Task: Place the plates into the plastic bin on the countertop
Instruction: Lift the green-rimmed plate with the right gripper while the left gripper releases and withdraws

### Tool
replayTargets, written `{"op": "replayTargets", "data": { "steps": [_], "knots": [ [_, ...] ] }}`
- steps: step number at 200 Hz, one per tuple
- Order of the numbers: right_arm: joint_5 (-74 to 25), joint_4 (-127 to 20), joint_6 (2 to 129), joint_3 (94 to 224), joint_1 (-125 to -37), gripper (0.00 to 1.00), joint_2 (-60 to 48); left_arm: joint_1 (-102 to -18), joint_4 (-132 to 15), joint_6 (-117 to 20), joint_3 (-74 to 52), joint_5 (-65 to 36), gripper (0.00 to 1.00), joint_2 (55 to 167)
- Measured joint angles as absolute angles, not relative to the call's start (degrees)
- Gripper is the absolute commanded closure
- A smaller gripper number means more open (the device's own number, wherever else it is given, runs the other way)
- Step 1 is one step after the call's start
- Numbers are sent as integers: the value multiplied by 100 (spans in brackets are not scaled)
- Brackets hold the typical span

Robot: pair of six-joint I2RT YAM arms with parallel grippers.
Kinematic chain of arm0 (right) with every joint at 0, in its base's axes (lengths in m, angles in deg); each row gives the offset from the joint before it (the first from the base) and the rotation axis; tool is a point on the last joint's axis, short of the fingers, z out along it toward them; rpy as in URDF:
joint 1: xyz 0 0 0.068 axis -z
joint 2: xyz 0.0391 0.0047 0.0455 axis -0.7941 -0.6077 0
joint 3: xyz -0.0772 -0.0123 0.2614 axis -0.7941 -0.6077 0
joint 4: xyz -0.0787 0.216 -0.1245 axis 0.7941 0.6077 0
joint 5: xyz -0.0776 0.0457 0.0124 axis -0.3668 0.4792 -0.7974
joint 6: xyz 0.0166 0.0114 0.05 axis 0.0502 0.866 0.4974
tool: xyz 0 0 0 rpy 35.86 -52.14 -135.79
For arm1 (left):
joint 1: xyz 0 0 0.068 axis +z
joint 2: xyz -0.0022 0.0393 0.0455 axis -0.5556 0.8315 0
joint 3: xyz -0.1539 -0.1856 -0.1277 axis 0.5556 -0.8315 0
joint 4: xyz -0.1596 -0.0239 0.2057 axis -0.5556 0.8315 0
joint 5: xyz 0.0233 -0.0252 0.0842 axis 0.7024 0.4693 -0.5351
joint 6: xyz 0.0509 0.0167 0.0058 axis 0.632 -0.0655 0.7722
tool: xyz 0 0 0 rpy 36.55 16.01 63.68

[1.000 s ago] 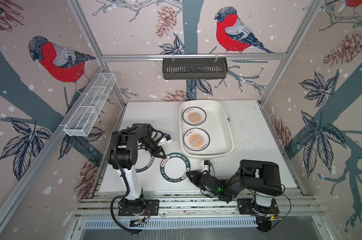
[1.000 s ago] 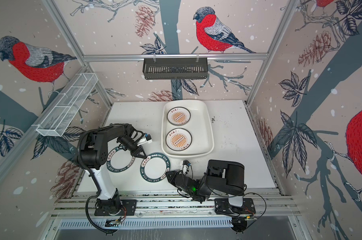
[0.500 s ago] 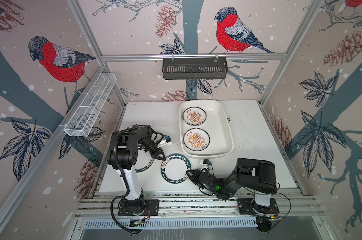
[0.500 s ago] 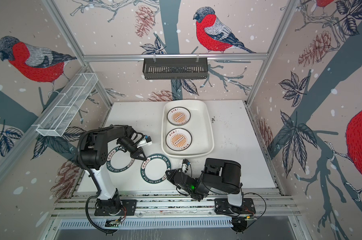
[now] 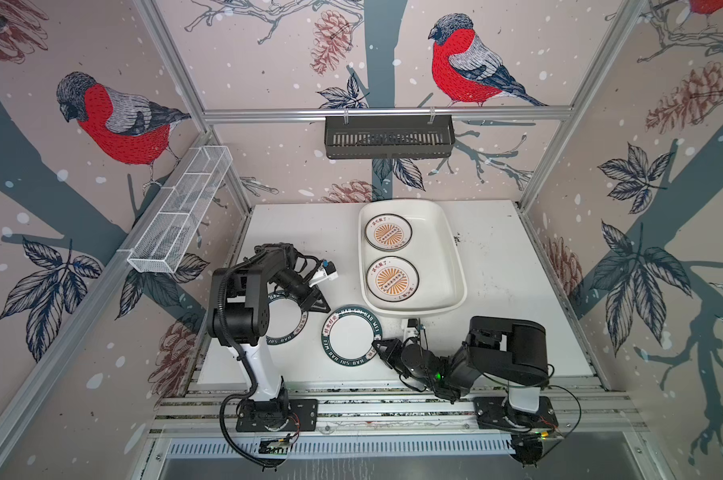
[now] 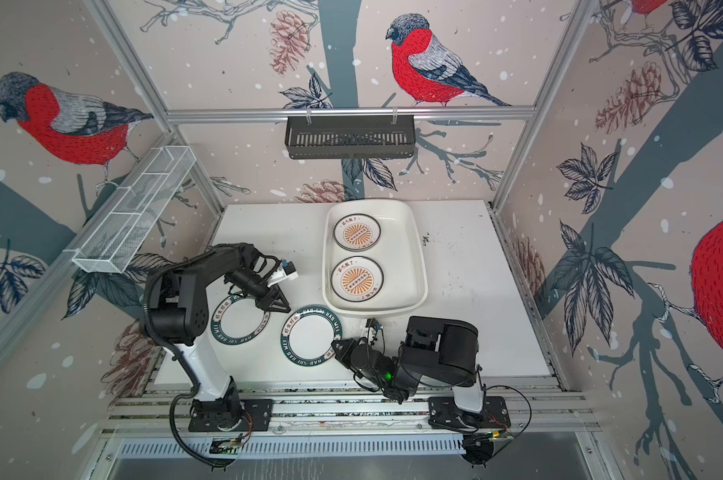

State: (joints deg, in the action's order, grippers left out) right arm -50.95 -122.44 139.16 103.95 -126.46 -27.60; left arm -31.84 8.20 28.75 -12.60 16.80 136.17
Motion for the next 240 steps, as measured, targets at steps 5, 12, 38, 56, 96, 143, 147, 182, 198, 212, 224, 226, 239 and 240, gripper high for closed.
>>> {"op": "replayTargets", "data": {
  "steps": [5,12,38,56,96,143,147,182,198,212,224,226,239,240],
  "knots": [
    [-5095,-12268,13916,10393,-12655,98,-2769,-3111,847,2875,-1205,1702,59,13615],
    [-5093,-12284,13916,10391,-12657,98,-2773,-3022,877,2875,-1122,1746,58,13611],
    [-5074,-12266,13912,10380,-12696,99,-2754,-2856,1094,2884,-862,1838,58,13416],
    [-5074,-12218,13896,10358,-12727,98,-2686,-2858,1194,2869,-751,1903,57,13123],
    [-4986,-12054,13844,10391,-12801,98,-2485,-2854,1203,2480,-405,1969,57,12494],
    [-4752,-11565,13597,10590,-12856,99,-2229,-2854,621,1431,-279,1943,53,11783],
    [-4726,-11536,13590,10594,-12858,98,-2214,-2854,582,1345,-266,1936,53,11740],
    [-4422,-11261,13440,10679,-12865,99,-2063,-2854,388,760,-8,1929,52,11423],
    [-4300,-11092,13335,10756,-12865,98,-1958,-2854,305,486,97,1914,51,11276],
    [-4142,-10856,13236,10891,-12862,98,-1823,-2854,171,237,137,1870,51,11126],
    [-3989,-10638,13118,11044,-12847,99,-1711,-2854,51,45,141,1820,50,10979],
    [-3950,-10579,13096,11077,-12843,98,-1689,-2854,25,-5,141,1820,51,10953],
    [-3753,-10277,12928,11272,-12819,99,-1536,-2854,-113,-204,134,1796,51,10798],
    [-3740,-10242,12906,11291,-12814,98,-1517,-2854,-128,-224,134,1794,51,10780]
  ]
}}
